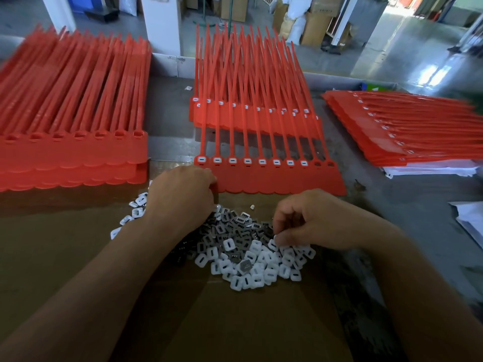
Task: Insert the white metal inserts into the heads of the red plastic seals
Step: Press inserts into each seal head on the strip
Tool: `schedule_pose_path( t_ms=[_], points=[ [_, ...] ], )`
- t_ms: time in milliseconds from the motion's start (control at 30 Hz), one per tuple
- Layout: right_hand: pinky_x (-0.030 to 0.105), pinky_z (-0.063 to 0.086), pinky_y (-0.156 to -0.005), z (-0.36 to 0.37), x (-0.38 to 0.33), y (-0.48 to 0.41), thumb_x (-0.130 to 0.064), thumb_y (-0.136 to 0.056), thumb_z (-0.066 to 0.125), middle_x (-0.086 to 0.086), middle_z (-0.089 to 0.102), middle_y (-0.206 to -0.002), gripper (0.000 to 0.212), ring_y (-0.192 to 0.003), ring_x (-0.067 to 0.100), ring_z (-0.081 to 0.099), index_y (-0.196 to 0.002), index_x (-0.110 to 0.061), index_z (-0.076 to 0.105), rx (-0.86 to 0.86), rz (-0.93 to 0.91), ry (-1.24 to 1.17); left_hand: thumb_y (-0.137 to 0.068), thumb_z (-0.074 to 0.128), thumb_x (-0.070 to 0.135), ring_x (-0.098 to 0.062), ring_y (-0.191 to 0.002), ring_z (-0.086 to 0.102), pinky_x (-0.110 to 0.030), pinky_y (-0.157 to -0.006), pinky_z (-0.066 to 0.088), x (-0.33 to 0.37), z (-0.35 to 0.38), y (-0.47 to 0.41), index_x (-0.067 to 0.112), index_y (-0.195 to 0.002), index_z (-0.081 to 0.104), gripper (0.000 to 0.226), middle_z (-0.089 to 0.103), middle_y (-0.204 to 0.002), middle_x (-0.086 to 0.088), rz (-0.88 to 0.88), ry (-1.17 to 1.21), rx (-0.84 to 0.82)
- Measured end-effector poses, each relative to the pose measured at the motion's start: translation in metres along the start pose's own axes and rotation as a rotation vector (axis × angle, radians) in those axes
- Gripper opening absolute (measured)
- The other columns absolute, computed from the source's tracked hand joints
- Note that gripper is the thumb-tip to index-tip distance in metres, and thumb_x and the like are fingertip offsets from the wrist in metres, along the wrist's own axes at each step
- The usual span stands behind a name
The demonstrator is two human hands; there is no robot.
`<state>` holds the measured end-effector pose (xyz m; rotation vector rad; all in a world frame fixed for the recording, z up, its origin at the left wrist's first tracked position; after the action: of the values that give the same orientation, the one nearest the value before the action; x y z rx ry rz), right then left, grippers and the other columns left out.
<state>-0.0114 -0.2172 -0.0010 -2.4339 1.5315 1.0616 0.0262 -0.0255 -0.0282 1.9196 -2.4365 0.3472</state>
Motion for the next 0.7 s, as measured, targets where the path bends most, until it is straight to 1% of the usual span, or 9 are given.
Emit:
schedule_pose_path(
  t_ms=[67, 133, 233, 300, 400, 467, 533, 633, 700],
  points=[
    [0.006, 0.042, -0.057, -0.001, -0.002, 0.001, -0.025, -0.078, 0.071, -0.026, 0.061, -0.066, 0.013, -0.062, -0.010, 0.057, -0.073, -0.031, 0.061, 0.011, -0.020, -0.025, -0.088, 0.041, 0.016, -0.018, -0.106, 0.057, -0.030, -0.082, 0.044, 0.000, 0.000, 0.000, 0.023, -0.113, 0.062, 0.033, 0.061, -0.120, 0.004, 0.001, 0.001, 0.001],
    [0.007, 0.042, -0.056, -0.003, -0.002, 0.002, -0.025, -0.080, 0.070, -0.024, 0.062, -0.066, 0.013, -0.059, -0.009, 0.056, -0.072, -0.031, 0.060, 0.059, -0.040, -0.053, -0.089, 0.041, 0.016, -0.017, -0.106, 0.057, -0.029, -0.083, 0.044, 0.000, 0.000, 0.001, 0.022, -0.113, 0.062, 0.033, 0.061, -0.120, 0.004, 0.002, 0.003, 0.001],
    [0.011, 0.047, -0.058, -0.005, 0.001, 0.003, -0.022, -0.084, 0.064, -0.014, 0.067, -0.068, 0.011, -0.057, -0.004, 0.059, -0.076, -0.025, 0.058, 0.125, -0.034, -0.142, -0.088, 0.041, 0.016, -0.017, -0.104, 0.057, -0.029, -0.081, 0.043, 0.000, 0.000, 0.001, 0.022, -0.112, 0.063, 0.033, 0.062, -0.119, 0.004, 0.002, 0.003, 0.007],
    [0.014, 0.051, -0.060, -0.007, 0.003, 0.003, -0.018, -0.085, 0.062, -0.006, 0.070, -0.071, 0.008, -0.061, 0.004, 0.065, -0.078, -0.019, 0.058, 0.176, -0.016, -0.228, -0.088, 0.041, 0.016, -0.017, -0.104, 0.057, -0.029, -0.081, 0.044, 0.000, 0.000, 0.001, 0.022, -0.112, 0.063, 0.033, 0.062, -0.118, 0.004, 0.000, 0.004, 0.006],
    [0.014, 0.052, -0.061, -0.009, 0.006, 0.003, -0.013, -0.084, 0.063, 0.001, 0.071, -0.071, 0.008, -0.062, 0.008, 0.066, -0.077, -0.014, 0.060, 0.255, -0.003, -0.306, -0.087, 0.041, 0.015, -0.018, -0.105, 0.057, -0.030, -0.082, 0.044, 0.000, 0.000, 0.001, 0.022, -0.111, 0.063, 0.033, 0.062, -0.118, 0.004, -0.001, 0.007, 0.002],
    [0.014, 0.051, -0.061, -0.010, 0.007, 0.002, -0.010, -0.081, 0.066, 0.000, 0.070, -0.069, 0.010, -0.061, 0.007, 0.065, -0.074, -0.015, 0.061, 0.297, 0.005, -0.299, -0.087, 0.042, 0.015, -0.018, -0.105, 0.057, -0.030, -0.082, 0.043, 0.000, 0.000, 0.001, 0.022, -0.111, 0.064, 0.033, 0.062, -0.118, 0.004, -0.003, 0.009, 0.003],
    [0.016, 0.050, -0.061, -0.011, 0.010, 0.002, -0.006, -0.076, 0.069, -0.003, 0.069, -0.067, 0.017, -0.059, 0.004, 0.062, -0.072, -0.020, 0.061, 0.351, 0.029, -0.266, -0.087, 0.041, 0.016, -0.018, -0.104, 0.057, -0.030, -0.081, 0.043, 0.000, -0.001, 0.001, 0.022, -0.110, 0.064, 0.033, 0.063, -0.117, 0.004, -0.003, 0.008, 0.004],
    [0.016, 0.048, -0.061, -0.012, 0.012, 0.001, -0.004, -0.075, 0.071, -0.010, 0.067, -0.066, 0.024, -0.059, 0.002, 0.061, -0.080, -0.025, 0.060, 0.380, 0.055, -0.280, -0.088, 0.041, 0.015, -0.017, -0.104, 0.057, -0.029, -0.082, 0.043, 0.000, -0.001, 0.001, 0.022, -0.111, 0.063, 0.033, 0.062, -0.118, 0.004, -0.003, 0.010, 0.002],
    [0.015, 0.049, -0.064, -0.012, 0.013, 0.001, -0.005, -0.075, 0.071, -0.010, 0.067, -0.067, 0.024, -0.061, 0.002, 0.061, -0.083, -0.026, 0.063, 0.380, 0.061, -0.274, -0.088, 0.041, 0.016, -0.017, -0.105, 0.057, -0.030, -0.083, 0.044, 0.001, -0.001, 0.001, 0.022, -0.111, 0.063, 0.033, 0.062, -0.118, 0.004, -0.001, 0.014, 0.000]
  ],
)
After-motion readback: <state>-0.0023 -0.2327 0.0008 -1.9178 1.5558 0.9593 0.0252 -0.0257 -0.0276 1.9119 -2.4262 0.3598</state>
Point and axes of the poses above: each hand's wrist, its own y-axis away from the middle knuckle, its own z-axis out of the palm, x = y × z, the point moved 2 cm from there along -y, towards the middle knuckle
